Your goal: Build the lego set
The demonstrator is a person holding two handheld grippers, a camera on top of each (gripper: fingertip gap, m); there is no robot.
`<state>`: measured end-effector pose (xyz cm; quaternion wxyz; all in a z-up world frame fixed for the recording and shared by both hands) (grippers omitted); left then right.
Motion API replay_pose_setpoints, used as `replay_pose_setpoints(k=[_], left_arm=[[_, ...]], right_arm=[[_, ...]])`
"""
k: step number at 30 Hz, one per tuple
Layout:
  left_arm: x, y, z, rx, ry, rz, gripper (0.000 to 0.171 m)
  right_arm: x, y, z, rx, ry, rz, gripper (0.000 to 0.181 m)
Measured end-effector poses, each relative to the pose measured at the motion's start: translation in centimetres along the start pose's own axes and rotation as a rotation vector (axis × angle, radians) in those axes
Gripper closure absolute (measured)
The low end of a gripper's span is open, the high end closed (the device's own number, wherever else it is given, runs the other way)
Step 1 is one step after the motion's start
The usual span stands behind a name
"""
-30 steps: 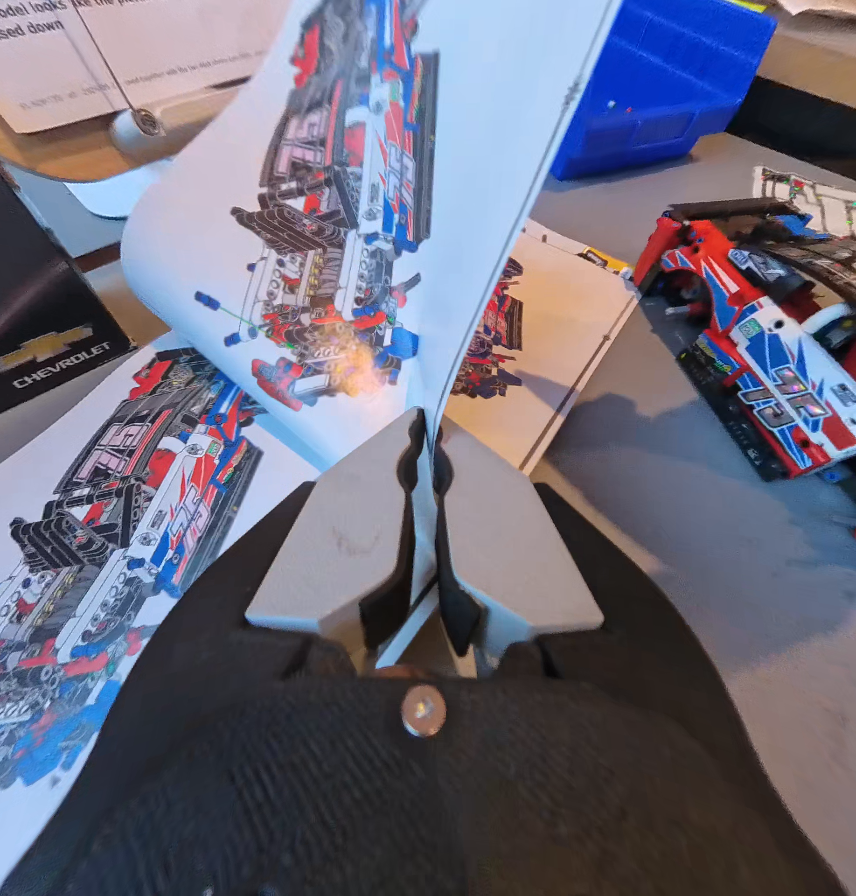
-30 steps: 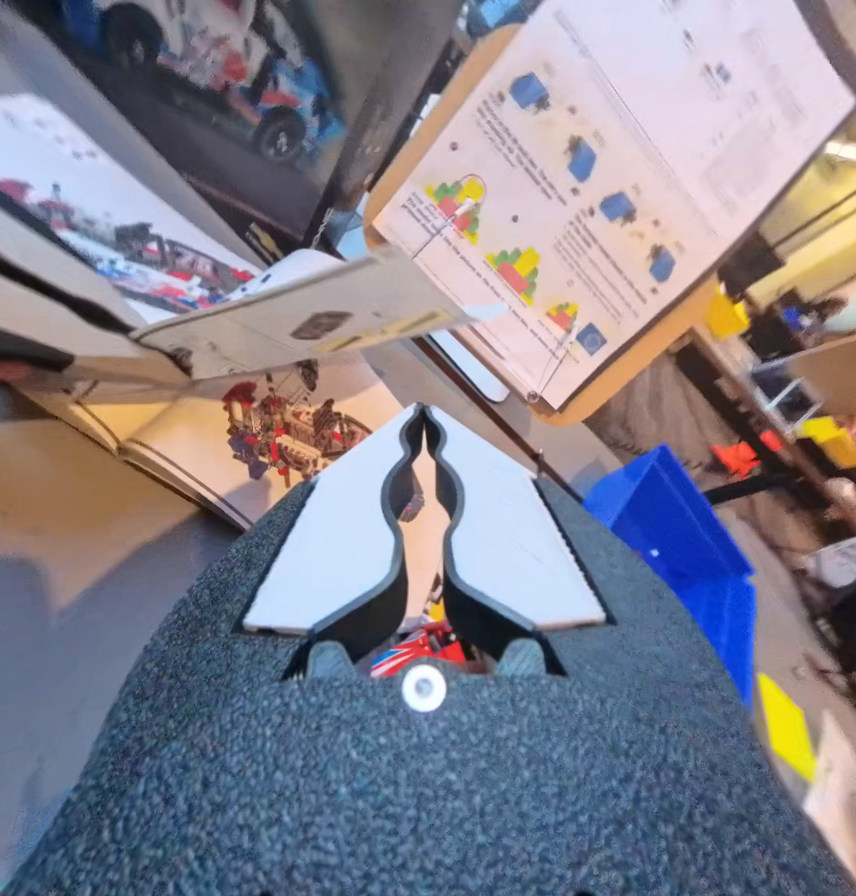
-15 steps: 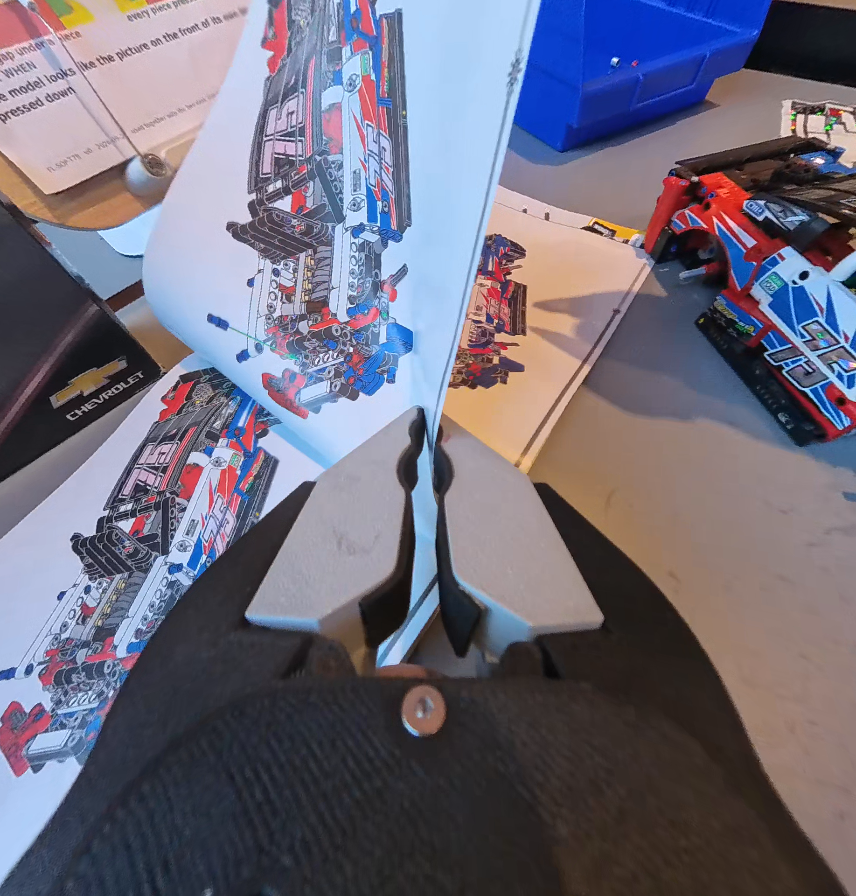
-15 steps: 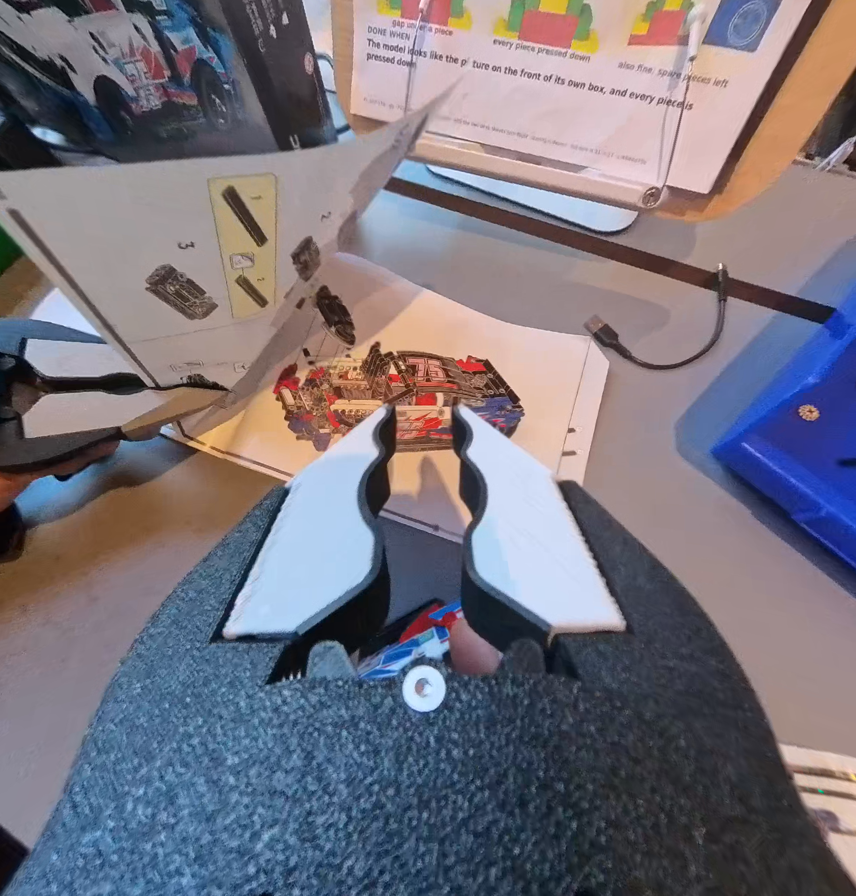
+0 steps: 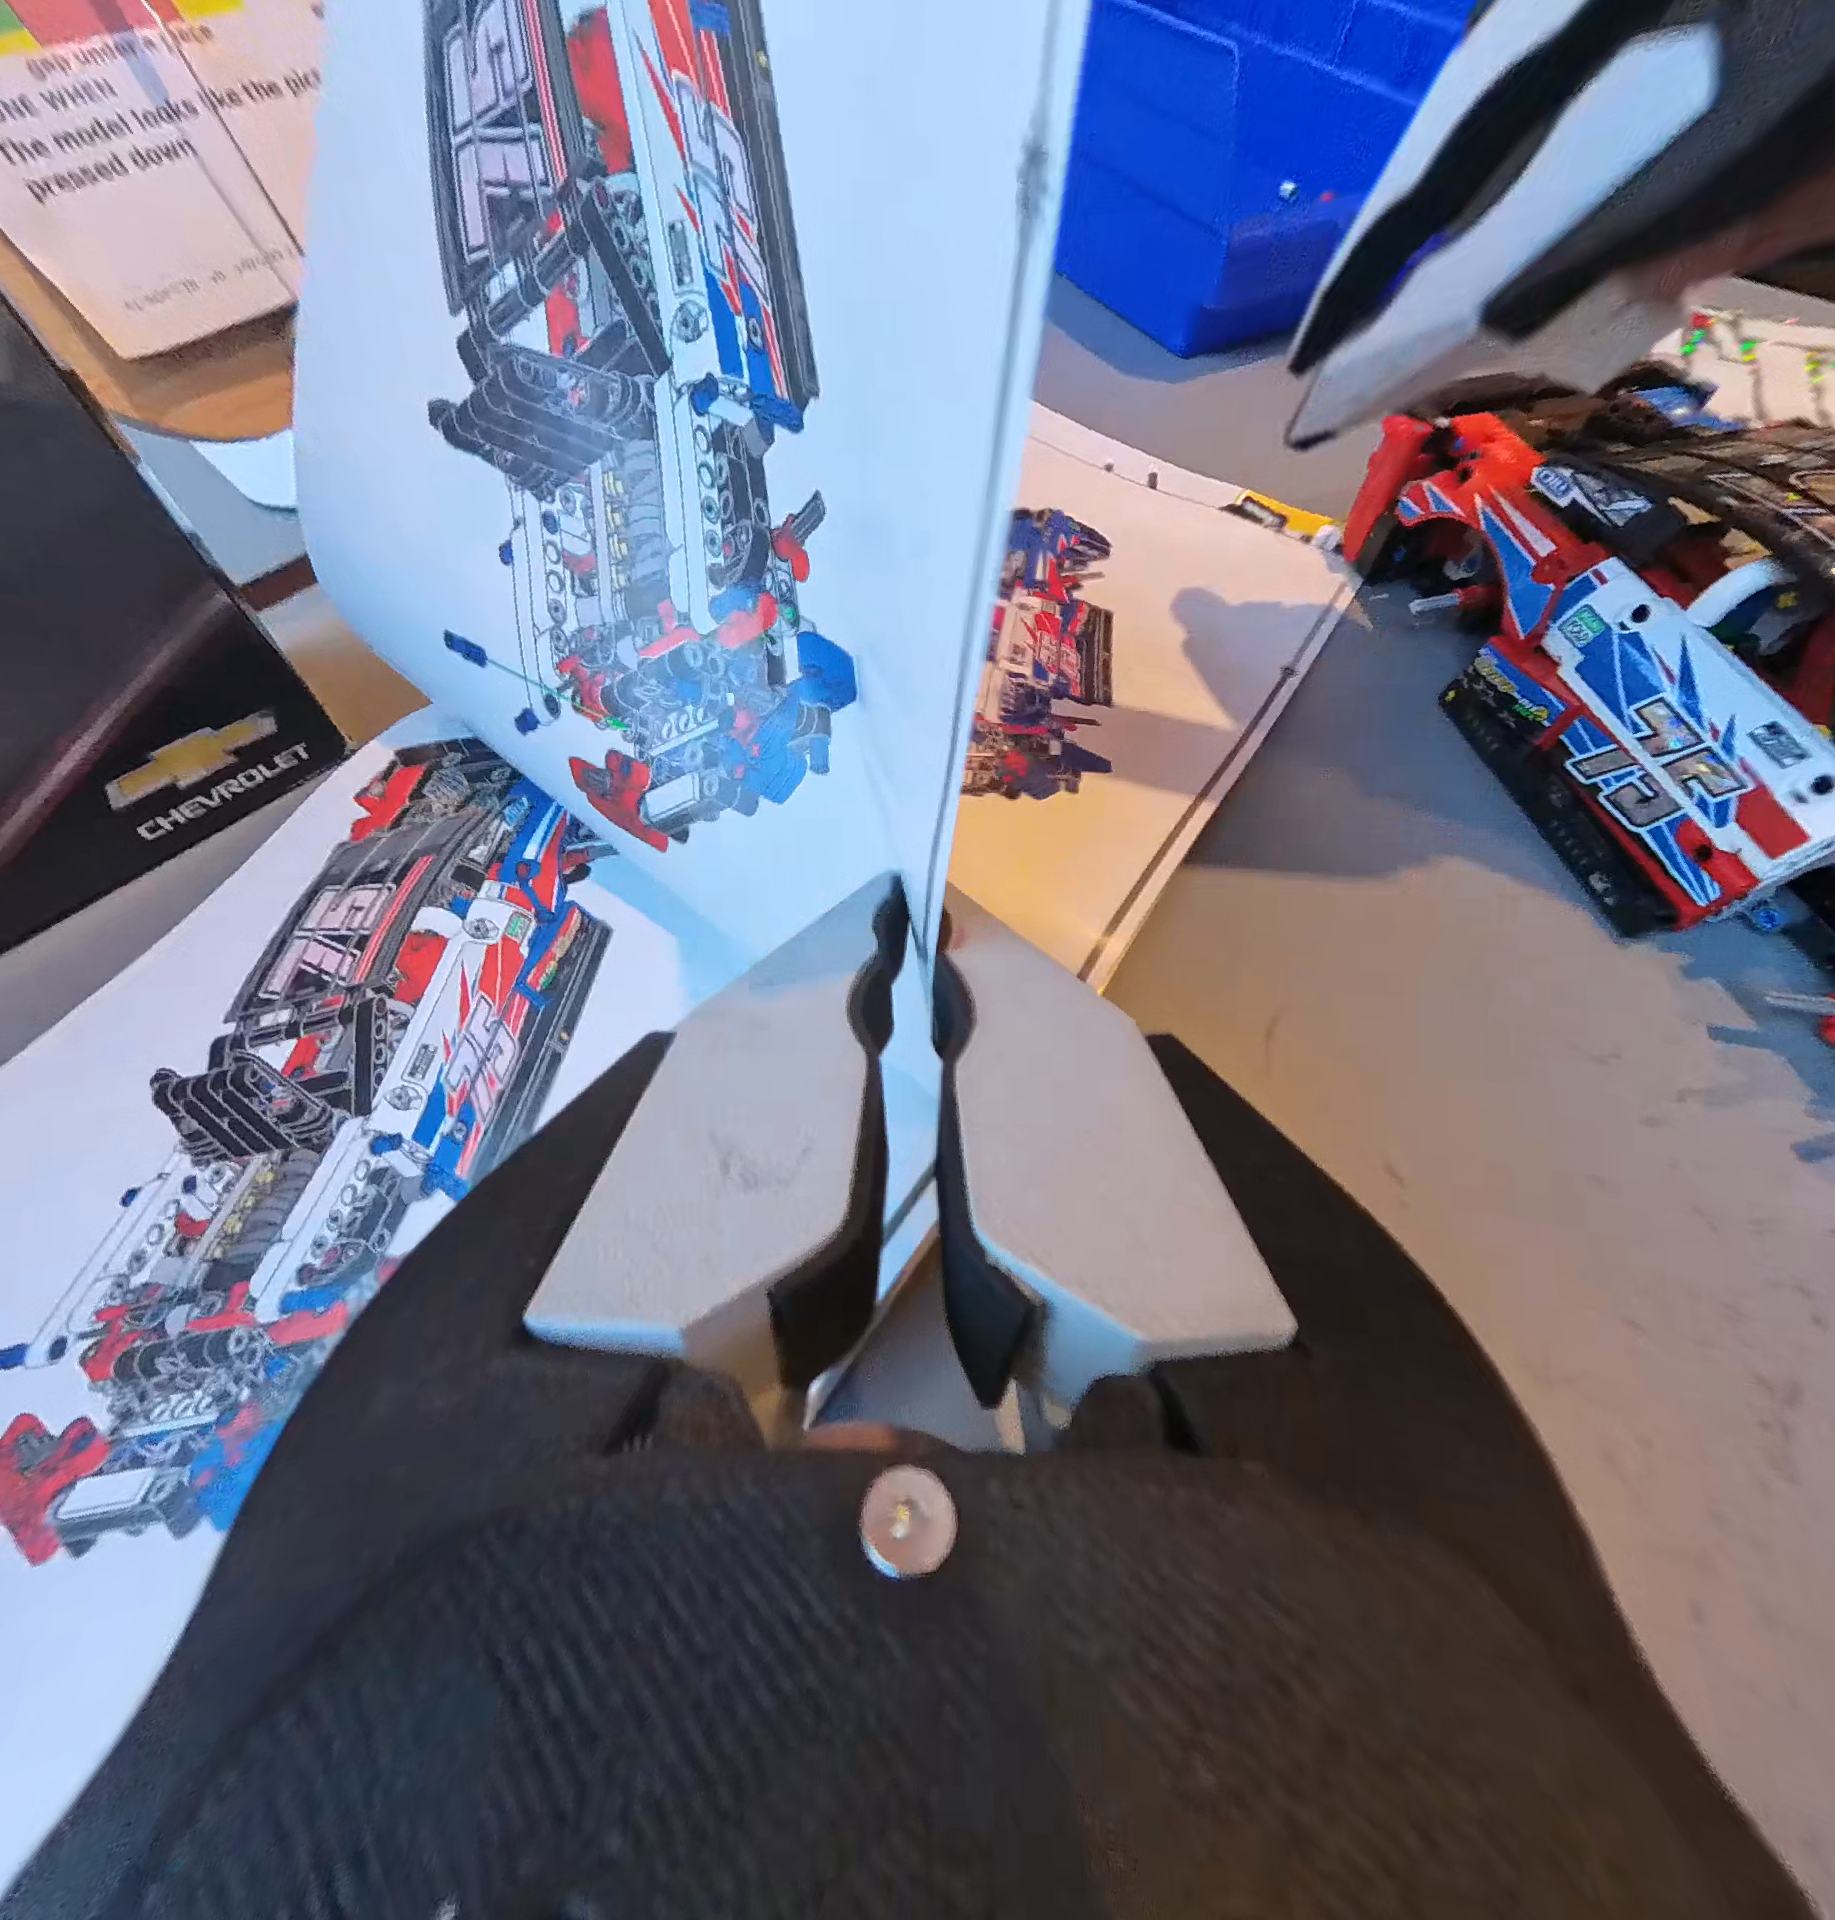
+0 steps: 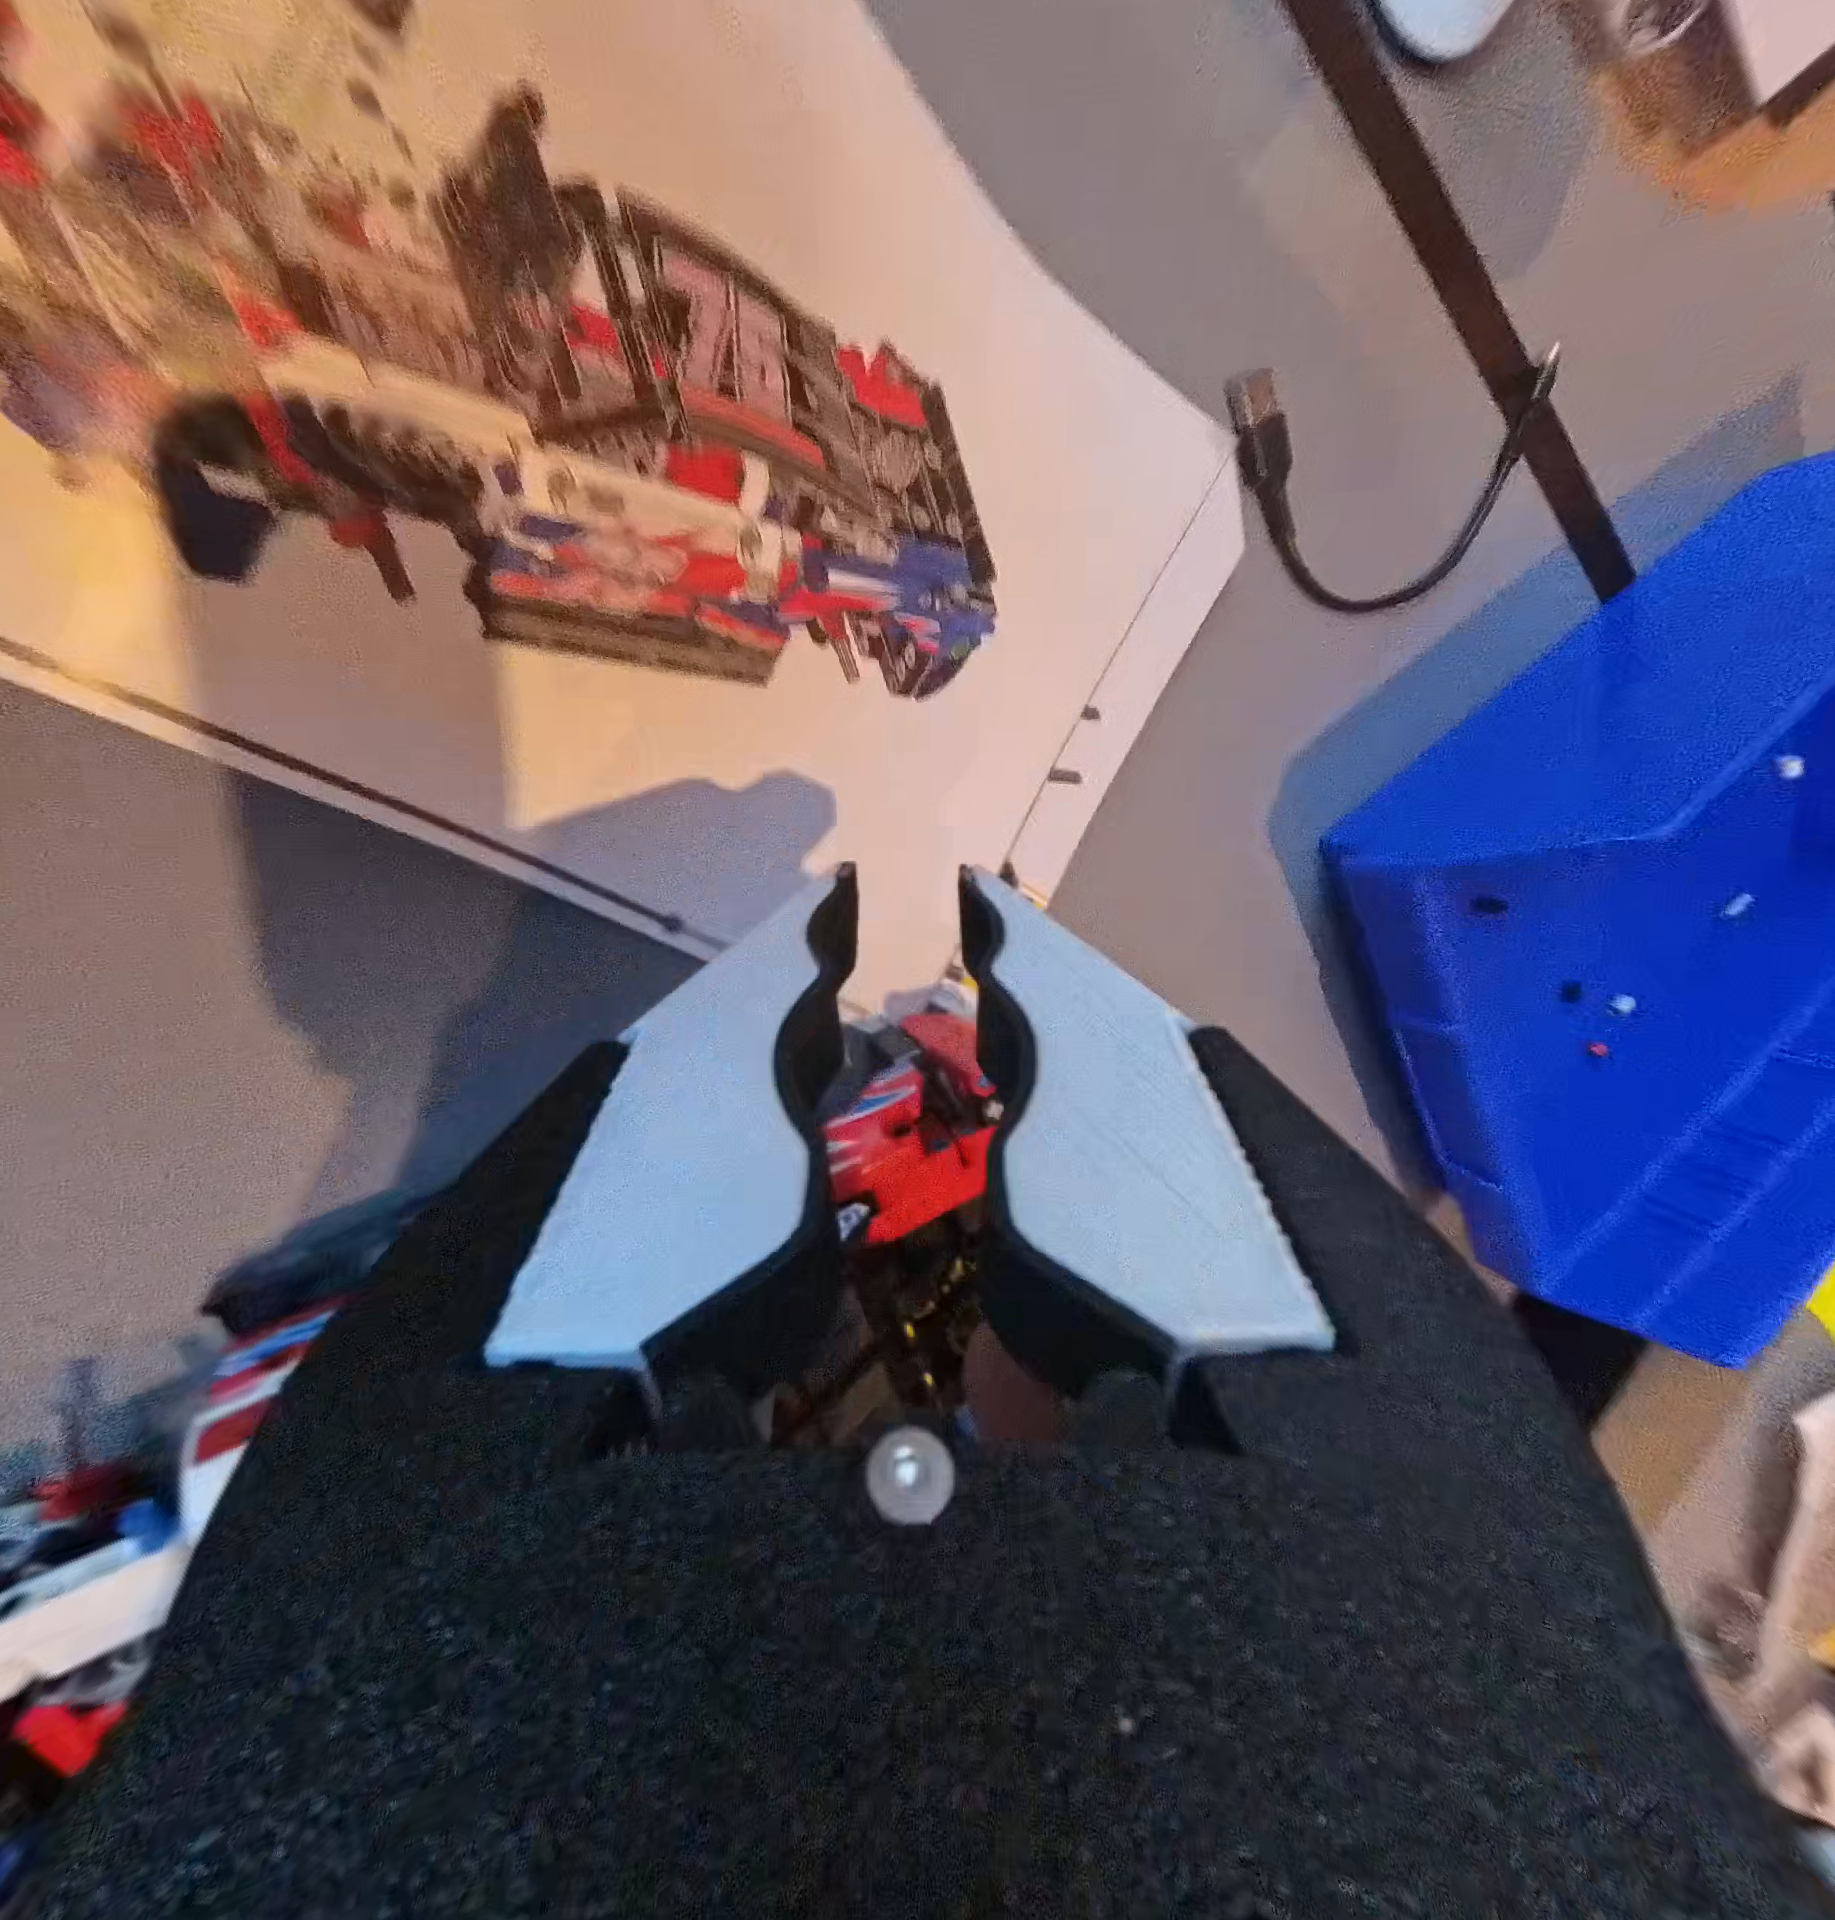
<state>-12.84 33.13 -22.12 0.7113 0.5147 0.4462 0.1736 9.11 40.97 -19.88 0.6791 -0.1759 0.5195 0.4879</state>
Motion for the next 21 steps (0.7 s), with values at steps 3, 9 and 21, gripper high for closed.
replay_pose_setpoints(k=[3,9,21], left_arm=[[-0.1,-0.5,0.1,-0.021,-0.022,-0.014,0.171],[-0.2,-0.9,0.2,-0.022,-0.031,-0.027,0.171],[-0.5,-1.0,0.0,-0.001,-0.019,-0.022,0.171]], right_arm=[[1.7,-1.6,-0.3,-0.141,-0.024,-0.186,0.175],[4.7,-3.4,-0.1,-0.245,0.015,-0.425,0.181],[-0.9,-1.0,2.1,0.087,0.060,0.035,0.177]])
Point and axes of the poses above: each gripper's, where its closed fingertips meet, x out along the fingers, y out of its top, z = x × y across the jaws, the point moved 6 cm from there along -x, back along the fingers, and after that the axes turned 4 degrees about -x, right-handed, at the moved point
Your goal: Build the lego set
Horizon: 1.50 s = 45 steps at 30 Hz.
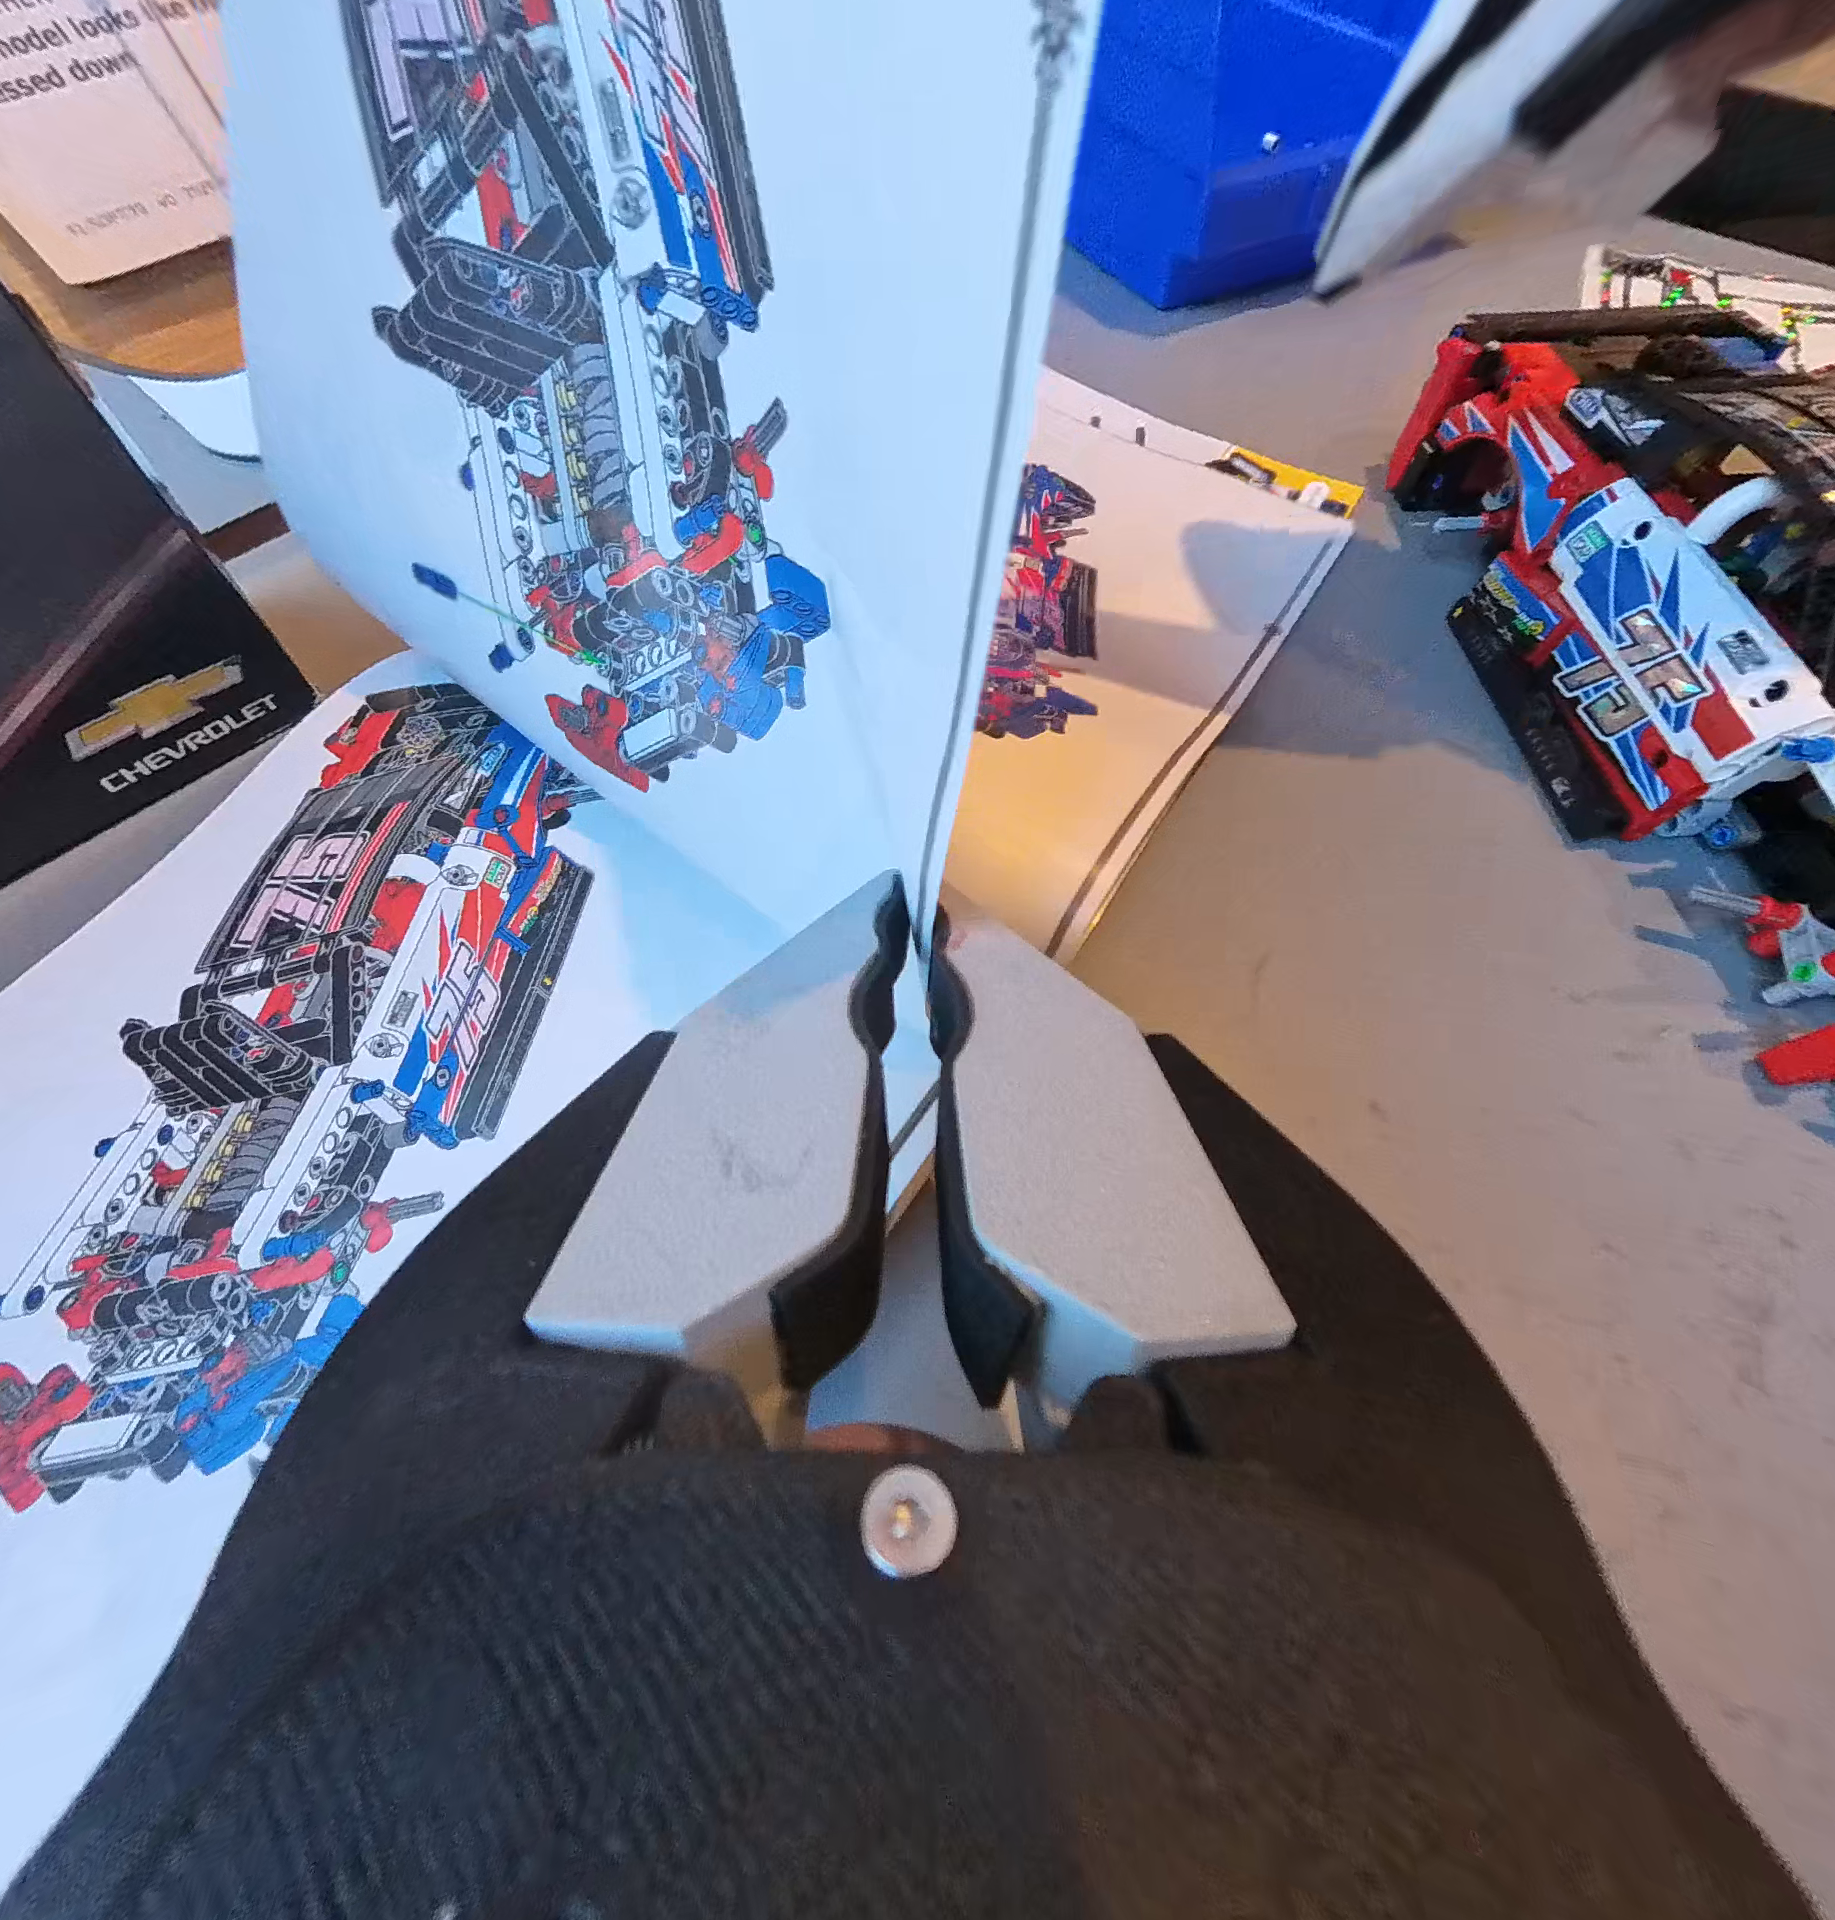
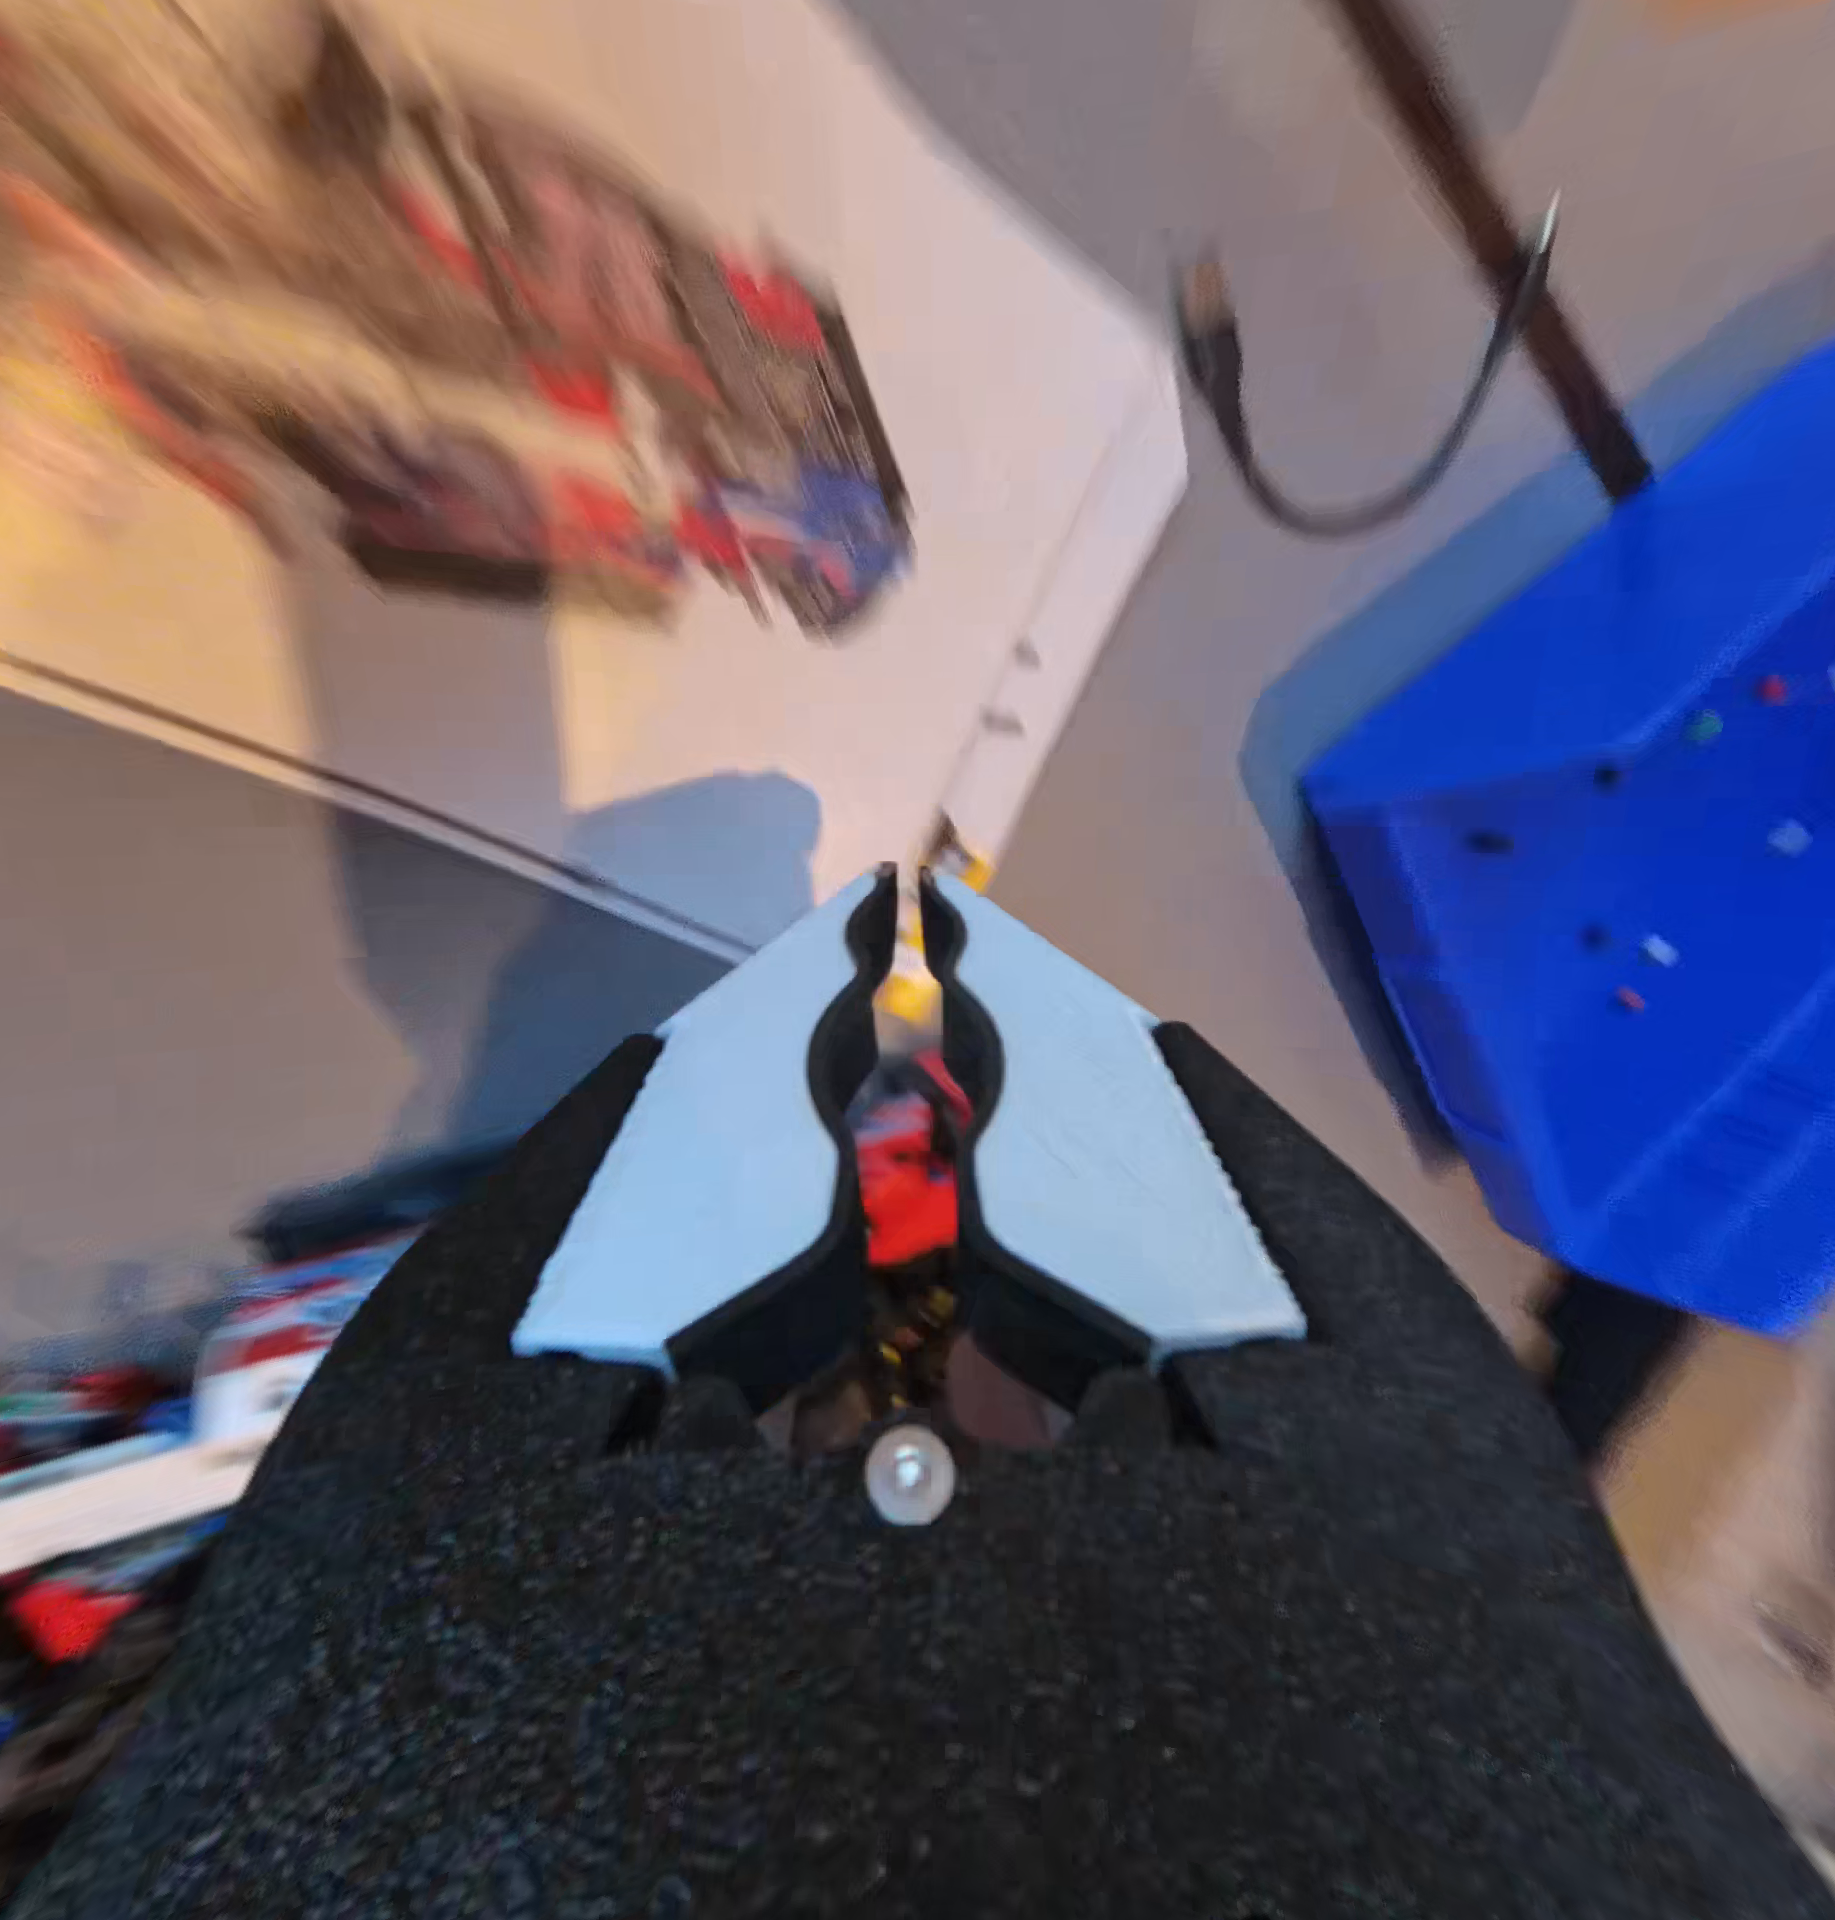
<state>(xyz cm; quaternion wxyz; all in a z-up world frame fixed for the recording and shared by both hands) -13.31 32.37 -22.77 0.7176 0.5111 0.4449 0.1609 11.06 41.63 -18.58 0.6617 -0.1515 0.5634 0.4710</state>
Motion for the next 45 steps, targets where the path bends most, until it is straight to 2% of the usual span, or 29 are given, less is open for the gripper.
replay_pose_setpoints(k=[3,5,7,12,14,17,19,24,29,31,33,35,39,45], left_arm=[[-0.1,0.0,0.0,-0.001,-0.004,-0.001,0.171],[-0.3,-0.1,-0.1,-0.027,-0.011,0.001,0.171],[-0.7,-0.2,-0.3,-0.048,-0.011,0.003,0.171],[-2.5,-1.1,-0.6,-0.076,-0.005,-0.016,0.169],[-4.3,-1.7,-0.4,-0.110,-0.017,-0.002,0.166],[-8.4,-3.2,0.6,-0.178,-0.055,0.062,0.162],[-11.2,-4.3,0.9,-0.160,0.001,0.078,0.151],[-17.1,-4.8,1.3,-0.140,0.035,0.126,0.146],[-20.8,-5.2,1.6,-0.063,0.121,0.196,0.140],[-21.6,-5.8,1.9,-0.041,0.137,0.233,0.136],[-21.8,-7.0,2.7,-0.038,0.092,0.241,0.127],[-21.7,-8.7,3.2,-0.042,0.068,0.211,0.121],[-21.6,-11.1,3.3,0.037,0.082,0.179,0.121],[-22.1,-10.6,2.2,0.112,0.112,0.244,0.121]], right_arm=[[-3.9,4.3,-1.9,0.111,0.203,0.395,0.171],[-4.9,6.6,-3.8,0.102,0.326,0.493,0.169],[-4.3,8.7,-5.8,0.053,0.343,0.473,0.160],[-1.9,13.9,-12.3,-0.066,0.397,0.447,0.160],[-1.0,15.3,-15.1,-0.103,0.454,0.435,0.160],[0.6,16.0,-18.2,-0.161,0.461,0.386,0.161],[1.6,16.0,-19.3,-0.177,0.454,0.351,0.161],[1.8,15.4,-19.7,-0.187,0.432,0.318,0.162],[-3.4,14.4,-19.6,-0.169,0.441,0.439,0.161],[-6.8,13.2,-20.8,-0.129,0.520,0.573,0.161],[-10.1,11.3,-23.0,-0.084,0.653,0.726,0.162],[-11.3,9.1,-25.4,-0.063,0.719,0.804,0.164],[-9.3,5.8,-29.5,-0.086,0.662,0.788,0.164],[-7.2,5.3,-32.9,-0.072,0.567,0.855,0.161]])
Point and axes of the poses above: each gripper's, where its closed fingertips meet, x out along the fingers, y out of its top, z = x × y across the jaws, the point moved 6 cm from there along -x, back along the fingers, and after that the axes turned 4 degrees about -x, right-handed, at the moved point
